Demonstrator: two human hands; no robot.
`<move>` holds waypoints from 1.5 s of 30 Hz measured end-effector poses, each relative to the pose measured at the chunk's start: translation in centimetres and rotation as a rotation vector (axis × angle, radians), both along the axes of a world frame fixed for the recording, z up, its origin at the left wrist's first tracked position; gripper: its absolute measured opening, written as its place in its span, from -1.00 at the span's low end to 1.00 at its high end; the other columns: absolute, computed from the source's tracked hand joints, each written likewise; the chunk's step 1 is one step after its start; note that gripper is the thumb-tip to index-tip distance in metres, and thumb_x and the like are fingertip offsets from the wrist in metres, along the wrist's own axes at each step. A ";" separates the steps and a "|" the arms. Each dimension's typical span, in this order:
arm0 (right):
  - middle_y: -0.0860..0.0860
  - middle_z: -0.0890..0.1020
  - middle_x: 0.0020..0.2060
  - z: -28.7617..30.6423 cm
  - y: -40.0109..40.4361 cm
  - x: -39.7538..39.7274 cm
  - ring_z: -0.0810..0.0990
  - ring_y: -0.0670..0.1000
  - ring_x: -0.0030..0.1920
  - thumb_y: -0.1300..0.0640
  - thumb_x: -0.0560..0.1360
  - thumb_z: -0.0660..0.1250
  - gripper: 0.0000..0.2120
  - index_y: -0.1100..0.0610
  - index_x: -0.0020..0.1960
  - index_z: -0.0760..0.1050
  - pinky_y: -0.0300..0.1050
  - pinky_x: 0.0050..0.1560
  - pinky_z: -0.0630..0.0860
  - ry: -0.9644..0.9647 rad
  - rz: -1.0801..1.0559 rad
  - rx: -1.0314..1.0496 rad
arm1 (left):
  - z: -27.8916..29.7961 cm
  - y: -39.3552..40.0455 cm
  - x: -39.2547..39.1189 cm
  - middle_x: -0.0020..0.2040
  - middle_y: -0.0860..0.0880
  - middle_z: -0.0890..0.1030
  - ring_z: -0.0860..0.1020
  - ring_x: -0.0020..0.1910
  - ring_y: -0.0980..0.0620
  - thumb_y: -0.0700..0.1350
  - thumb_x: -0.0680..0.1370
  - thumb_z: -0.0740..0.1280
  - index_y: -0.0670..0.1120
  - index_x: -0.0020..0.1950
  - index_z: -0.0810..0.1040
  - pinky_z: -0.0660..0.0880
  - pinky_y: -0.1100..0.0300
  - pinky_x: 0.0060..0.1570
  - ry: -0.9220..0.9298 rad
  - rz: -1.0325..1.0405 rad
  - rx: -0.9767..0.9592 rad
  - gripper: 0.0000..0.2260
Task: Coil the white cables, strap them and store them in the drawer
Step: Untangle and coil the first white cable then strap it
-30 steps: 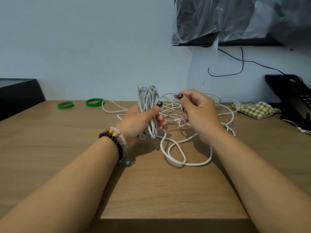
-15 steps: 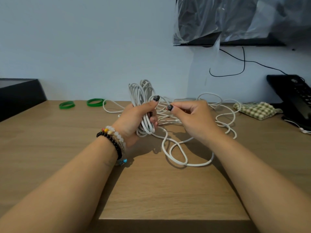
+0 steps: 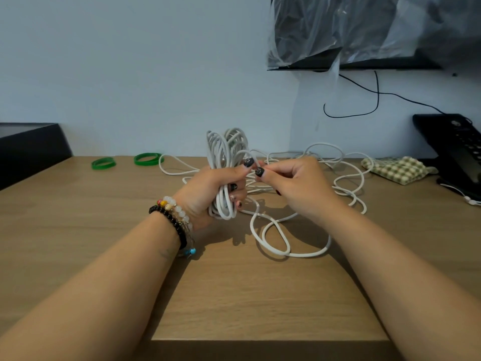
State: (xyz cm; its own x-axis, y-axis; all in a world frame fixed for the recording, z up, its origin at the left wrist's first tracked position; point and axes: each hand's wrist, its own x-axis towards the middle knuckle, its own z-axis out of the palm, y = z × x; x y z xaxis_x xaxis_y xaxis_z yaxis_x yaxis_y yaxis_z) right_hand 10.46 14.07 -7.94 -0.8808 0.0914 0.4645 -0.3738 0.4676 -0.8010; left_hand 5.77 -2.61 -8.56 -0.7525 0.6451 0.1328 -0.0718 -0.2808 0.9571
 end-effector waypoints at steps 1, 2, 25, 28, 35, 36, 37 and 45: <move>-0.17 0.54 -0.55 0.0 0.0 0.0 0.39 -0.18 -0.52 0.17 0.52 0.38 -0.88 0.11 -0.10 0.70 -0.36 -0.42 0.32 -0.014 0.004 0.001 | 0.1 0.1 0.1 -0.48 0.07 0.27 0.29 -0.53 0.16 -0.08 0.44 0.32 -0.01 -0.31 0.64 0.34 0.32 -0.46 -0.006 -0.005 0.020 -0.84; -0.12 0.50 -0.57 0.0 0.0 0.0 0.34 -0.13 -0.53 0.14 0.52 0.37 -0.85 0.11 -0.16 0.69 -0.36 -0.45 0.28 -0.026 0.016 0.011 | 0.1 0.2 0.2 -0.48 0.07 0.27 0.29 -0.53 0.17 -0.09 0.45 0.31 -0.02 -0.28 0.66 0.35 0.33 -0.47 -0.022 -0.010 0.062 -0.83; -0.03 0.34 -0.53 -0.2 -0.3 0.3 0.27 -0.04 -0.47 0.14 0.61 0.22 -0.69 0.12 -0.24 0.60 -0.26 -0.40 0.28 -0.198 0.207 0.056 | 0.2 0.1 0.0 -0.50 0.06 0.27 0.28 -0.56 0.16 -0.13 0.46 0.30 -0.17 -0.01 0.56 0.33 0.31 -0.52 0.012 0.056 0.126 -0.83; -0.06 0.35 -0.52 -0.2 -0.1 -0.1 0.27 -0.05 -0.45 0.15 0.60 0.24 -0.75 0.12 -0.16 0.65 -0.22 -0.39 0.25 -0.180 0.196 0.028 | 0.6 -0.2 -0.3 -0.52 0.09 0.29 0.29 -0.55 0.17 -0.15 0.57 0.27 -0.15 -0.04 0.51 0.32 0.34 -0.49 -0.063 0.176 0.261 -0.92; 0.18 0.68 -0.14 -1.2 -0.4 -0.5 0.56 0.04 -0.25 0.18 0.58 0.28 -0.86 0.05 -0.05 0.62 -0.20 -0.16 0.49 -0.126 0.139 0.098 | -0.1 0.1 -0.7 -0.52 0.01 0.41 0.38 -0.57 0.10 -0.17 0.50 0.36 -0.33 0.15 0.53 0.37 0.27 -0.54 0.116 0.322 -0.002 -0.70; 0.15 0.69 -0.16 -1.3 -0.4 -0.4 0.55 -0.02 -0.26 0.20 0.57 0.28 -0.86 0.09 -0.05 0.62 -0.26 -0.19 0.47 -0.123 0.143 0.101 | -0.2 0.2 -0.6 -0.52 0.00 0.41 0.39 -0.58 0.09 -0.18 0.50 0.36 -0.35 0.16 0.53 0.37 0.27 -0.55 0.129 0.323 -0.025 -0.69; 0.11 0.69 -0.20 -1.3 -0.5 -0.4 0.54 -0.07 -0.28 0.21 0.57 0.29 -0.86 0.11 -0.06 0.62 -0.30 -0.21 0.45 -0.119 0.148 0.101 | -0.1 0.2 -0.4 -0.52 -0.01 0.42 0.39 -0.58 0.08 -0.18 0.50 0.37 -0.37 0.17 0.52 0.37 0.28 -0.55 0.132 0.323 -0.036 -0.66; 0.06 0.51 -0.44 -1.0 -0.9 -0.1 0.31 -0.18 -0.53 0.24 0.58 0.28 -0.86 0.21 -0.03 0.62 -0.39 -0.47 0.26 -0.095 0.194 0.006 | -0.2 0.1 -1.1 -0.37 -0.09 0.54 0.50 -0.43 0.01 -0.11 0.44 0.46 -0.12 -0.20 0.70 0.49 0.18 -0.39 0.115 0.384 -0.046 -0.91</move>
State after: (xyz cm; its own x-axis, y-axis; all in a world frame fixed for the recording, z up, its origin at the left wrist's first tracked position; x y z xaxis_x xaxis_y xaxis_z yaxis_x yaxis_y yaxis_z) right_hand 10.36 13.20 -8.99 -0.9215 -0.0869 0.3786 -0.3804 0.3990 -0.8343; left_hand 4.67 -2.56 -8.77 -0.9218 0.3272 0.2081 0.1387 -0.2231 0.9649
